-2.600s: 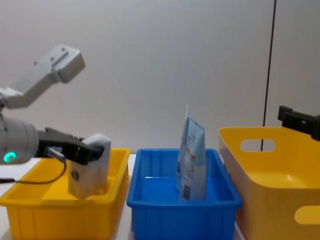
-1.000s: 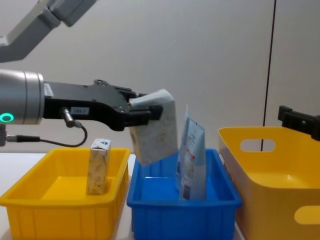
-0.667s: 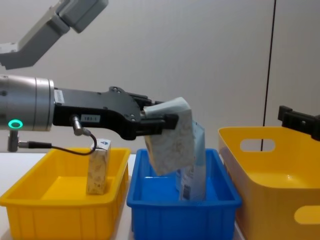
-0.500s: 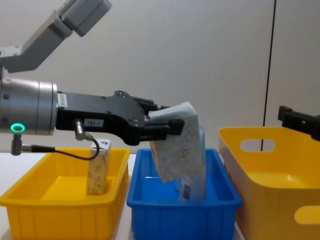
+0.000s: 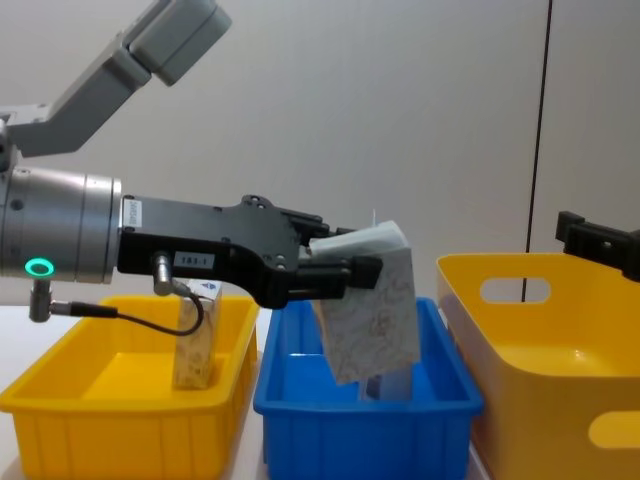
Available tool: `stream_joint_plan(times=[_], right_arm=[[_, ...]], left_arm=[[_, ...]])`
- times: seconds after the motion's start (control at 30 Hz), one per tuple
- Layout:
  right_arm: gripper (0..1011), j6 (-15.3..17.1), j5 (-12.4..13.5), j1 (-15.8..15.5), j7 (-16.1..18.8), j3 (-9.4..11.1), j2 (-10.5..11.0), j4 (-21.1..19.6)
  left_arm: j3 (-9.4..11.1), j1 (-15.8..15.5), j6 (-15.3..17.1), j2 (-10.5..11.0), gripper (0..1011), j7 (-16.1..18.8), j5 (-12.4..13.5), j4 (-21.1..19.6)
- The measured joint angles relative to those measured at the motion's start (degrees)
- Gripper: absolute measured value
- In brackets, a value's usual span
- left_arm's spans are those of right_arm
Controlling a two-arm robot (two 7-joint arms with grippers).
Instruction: Bimanual collaborative sorting of washing and personal care products
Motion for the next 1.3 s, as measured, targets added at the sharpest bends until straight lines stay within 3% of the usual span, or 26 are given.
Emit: stream_joint_plan(times=[0.8,1.3], right_arm=[[1002,-0.01,0.17,0.36,0.89,-0.04,0.06,0.18],[1002,-2.61,2.51,2.71,8.73,-1.85,0.37,2.54]], left_arm=[[0.57,-0.25,-0.34,0.06,352,-1.08,-0.37,0.34],[0.66,-0.29,-0.38,0.06,352,-1.19,-0.43,0.39]])
